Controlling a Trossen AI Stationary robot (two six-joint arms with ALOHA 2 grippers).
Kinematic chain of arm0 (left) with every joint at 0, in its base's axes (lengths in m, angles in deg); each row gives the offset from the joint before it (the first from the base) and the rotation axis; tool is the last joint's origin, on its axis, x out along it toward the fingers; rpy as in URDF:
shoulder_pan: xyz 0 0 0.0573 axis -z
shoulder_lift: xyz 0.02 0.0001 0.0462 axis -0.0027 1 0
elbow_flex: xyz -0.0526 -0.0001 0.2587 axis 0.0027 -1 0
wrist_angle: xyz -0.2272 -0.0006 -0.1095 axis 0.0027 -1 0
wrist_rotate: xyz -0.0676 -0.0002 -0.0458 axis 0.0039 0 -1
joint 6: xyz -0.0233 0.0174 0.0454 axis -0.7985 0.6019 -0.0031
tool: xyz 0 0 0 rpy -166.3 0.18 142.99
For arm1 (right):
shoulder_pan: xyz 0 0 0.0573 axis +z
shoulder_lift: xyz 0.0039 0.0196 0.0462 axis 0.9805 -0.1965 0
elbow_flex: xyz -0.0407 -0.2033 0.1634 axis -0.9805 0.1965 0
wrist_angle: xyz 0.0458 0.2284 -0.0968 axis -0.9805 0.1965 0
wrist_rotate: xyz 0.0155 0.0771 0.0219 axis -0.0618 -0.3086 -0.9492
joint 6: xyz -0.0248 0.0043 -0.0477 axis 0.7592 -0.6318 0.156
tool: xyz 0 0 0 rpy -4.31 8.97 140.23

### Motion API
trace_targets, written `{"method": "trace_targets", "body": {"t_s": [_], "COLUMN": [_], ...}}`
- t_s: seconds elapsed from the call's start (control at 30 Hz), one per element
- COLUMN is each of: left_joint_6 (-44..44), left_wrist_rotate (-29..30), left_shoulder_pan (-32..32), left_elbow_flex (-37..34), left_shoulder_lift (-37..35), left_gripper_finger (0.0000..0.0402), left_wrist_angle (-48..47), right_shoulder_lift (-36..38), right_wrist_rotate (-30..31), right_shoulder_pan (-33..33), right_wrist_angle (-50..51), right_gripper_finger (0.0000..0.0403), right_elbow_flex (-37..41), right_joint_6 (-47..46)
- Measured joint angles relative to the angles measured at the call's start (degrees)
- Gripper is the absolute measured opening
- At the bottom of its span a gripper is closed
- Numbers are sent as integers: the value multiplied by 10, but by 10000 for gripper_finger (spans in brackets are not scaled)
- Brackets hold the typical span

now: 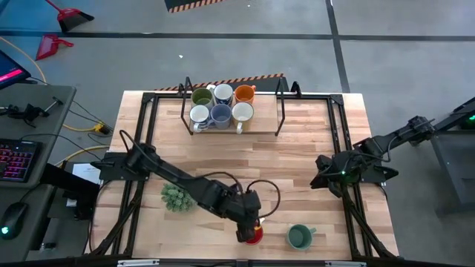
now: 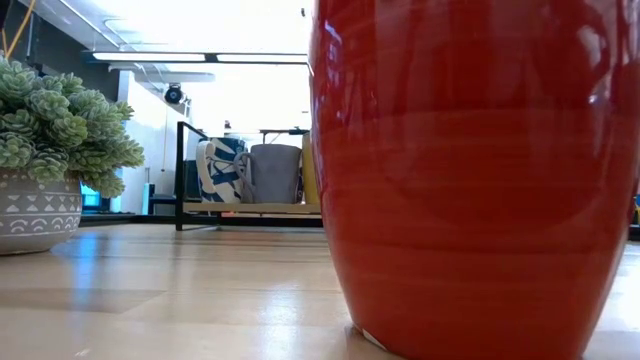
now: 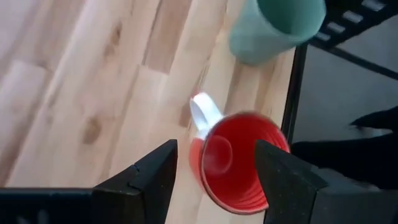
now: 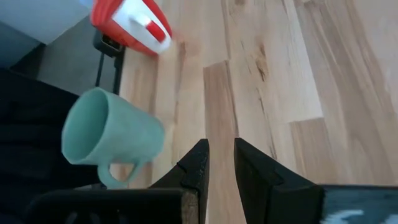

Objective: Place coffee mugs
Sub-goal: Put the red mug on the shelf

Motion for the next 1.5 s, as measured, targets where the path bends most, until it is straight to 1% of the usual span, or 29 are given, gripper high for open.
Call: {"method": "trace_targets", "body": {"t_s": [0.27,0.5,0.97,1.33,1.5], "left_joint_6": [-46,-53,-48,-42,-32], "left_wrist_rotate": [-15,-16,-9,-15,-15], "left_shoulder_pan": [14,19,19,19,18], "left_elbow_flex": [0,0,-1,-1,0], "left_shoulder_lift": [29,51,82,119,123], "left_gripper_finger": [193,193,193,193,193], "left_wrist_angle": [1,-2,-13,15,27], "right_shoulder_lift": [0,0,0,-1,-1], "right_wrist_rotate": [0,0,2,3,5], "right_shoulder_pan": [0,0,0,0,0], "right_wrist_angle": [29,29,30,29,29], "right_gripper_finger": [55,55,55,55,55], "right_elbow_flex": [0,0,0,0,0], "right_joint_6": [1,2,2,2,2]}}
